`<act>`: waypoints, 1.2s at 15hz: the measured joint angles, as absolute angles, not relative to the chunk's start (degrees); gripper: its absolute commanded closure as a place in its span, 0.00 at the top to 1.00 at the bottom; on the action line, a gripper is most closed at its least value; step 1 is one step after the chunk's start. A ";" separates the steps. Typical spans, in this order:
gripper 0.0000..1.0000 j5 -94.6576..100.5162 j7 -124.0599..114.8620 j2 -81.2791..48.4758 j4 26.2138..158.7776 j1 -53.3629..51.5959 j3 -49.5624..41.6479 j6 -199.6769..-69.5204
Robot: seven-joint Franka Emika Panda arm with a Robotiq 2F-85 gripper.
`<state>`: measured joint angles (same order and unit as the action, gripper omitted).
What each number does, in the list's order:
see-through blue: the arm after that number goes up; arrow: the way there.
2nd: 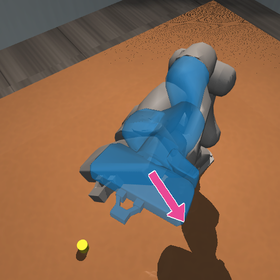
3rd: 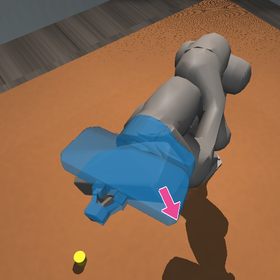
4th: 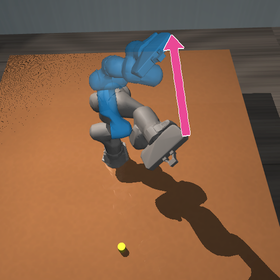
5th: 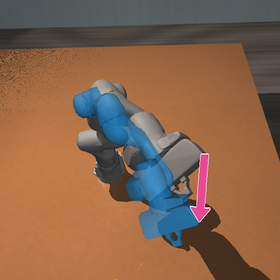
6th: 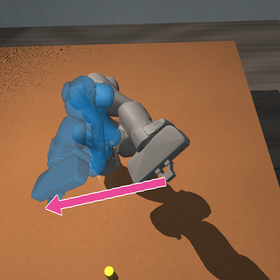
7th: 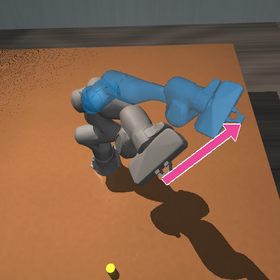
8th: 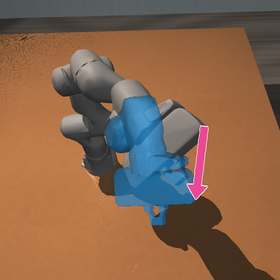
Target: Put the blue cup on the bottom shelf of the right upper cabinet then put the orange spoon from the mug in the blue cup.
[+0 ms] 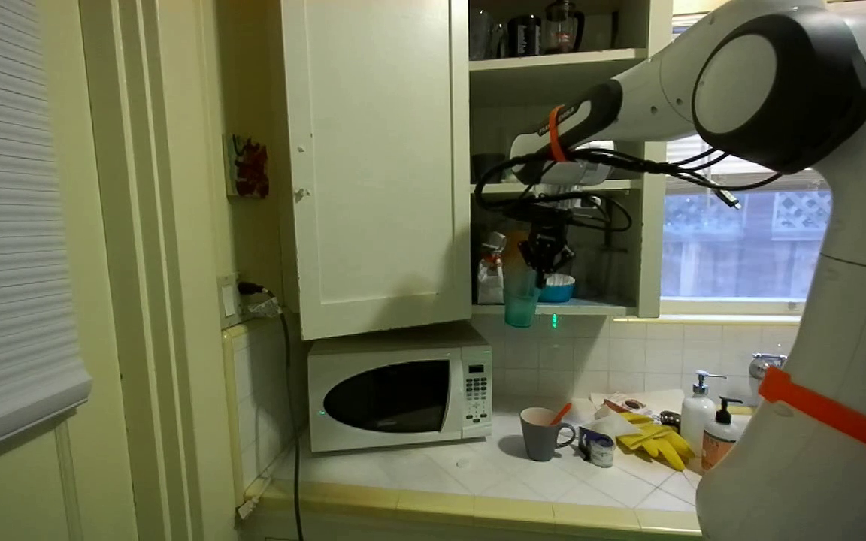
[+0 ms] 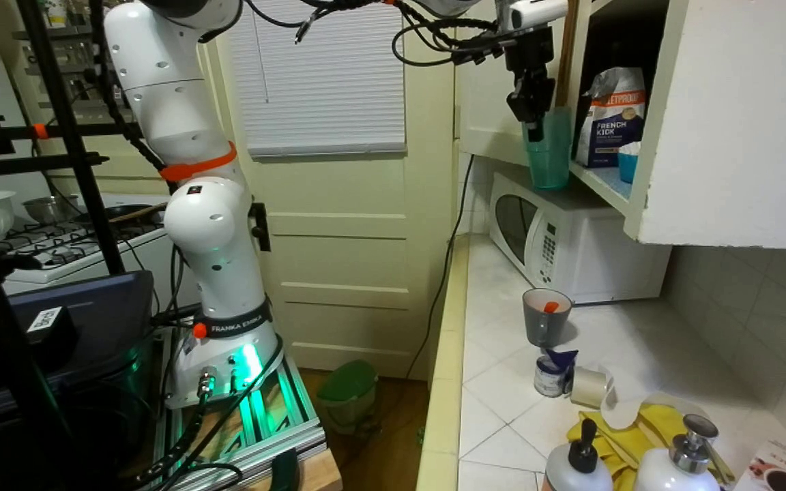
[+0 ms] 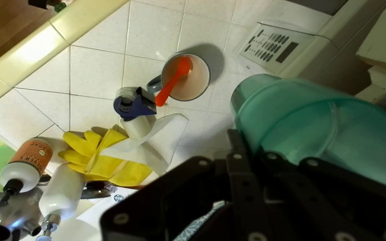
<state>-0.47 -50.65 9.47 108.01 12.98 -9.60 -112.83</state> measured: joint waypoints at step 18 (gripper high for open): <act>0.01 0.75 -53.31 4.66 100.36 13.76 -11.03 -113.18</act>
<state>0.75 -53.31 4.66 100.36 13.76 -11.03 -113.18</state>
